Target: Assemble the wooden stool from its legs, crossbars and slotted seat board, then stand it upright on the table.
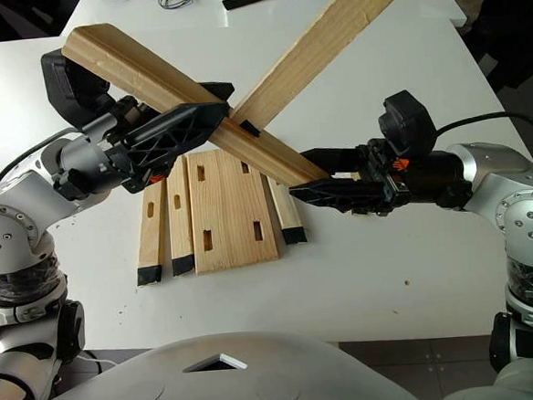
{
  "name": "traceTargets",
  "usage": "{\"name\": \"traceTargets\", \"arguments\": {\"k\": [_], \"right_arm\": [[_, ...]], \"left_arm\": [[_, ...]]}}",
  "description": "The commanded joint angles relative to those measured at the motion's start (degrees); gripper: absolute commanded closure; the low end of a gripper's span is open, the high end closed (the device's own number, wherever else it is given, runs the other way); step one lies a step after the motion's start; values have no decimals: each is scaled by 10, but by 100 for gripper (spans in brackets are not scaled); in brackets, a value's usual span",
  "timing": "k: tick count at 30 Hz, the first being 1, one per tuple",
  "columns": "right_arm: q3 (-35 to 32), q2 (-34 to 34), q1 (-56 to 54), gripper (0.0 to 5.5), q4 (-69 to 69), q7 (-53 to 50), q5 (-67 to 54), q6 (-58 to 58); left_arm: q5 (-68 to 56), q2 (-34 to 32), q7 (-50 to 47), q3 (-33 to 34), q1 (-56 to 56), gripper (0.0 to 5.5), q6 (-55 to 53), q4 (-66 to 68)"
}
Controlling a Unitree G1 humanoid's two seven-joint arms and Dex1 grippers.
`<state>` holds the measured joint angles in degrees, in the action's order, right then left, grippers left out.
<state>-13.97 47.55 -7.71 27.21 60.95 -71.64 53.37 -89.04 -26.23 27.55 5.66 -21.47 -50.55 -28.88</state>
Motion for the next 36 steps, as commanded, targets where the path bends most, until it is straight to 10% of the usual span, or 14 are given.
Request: {"name": "traceTargets", "arguments": {"k": [1,19,28,36], "right_arm": [[-5,17,-1,344,-5,8,20,-7],[70,63,142,173,-38,55,308,-180],[-69,-2,346,173,22,-11,346,-243],[-69,-47,404,173,59,-57,370,-267]], "left_arm": [[-9,-10,12,-3,4,338,-2,-3],[107,-63,7,18,-31,343,6,47],[378,-241,298,-46,15,343,129,4],[507,-258,423,-67,67,343,257,72]]}}
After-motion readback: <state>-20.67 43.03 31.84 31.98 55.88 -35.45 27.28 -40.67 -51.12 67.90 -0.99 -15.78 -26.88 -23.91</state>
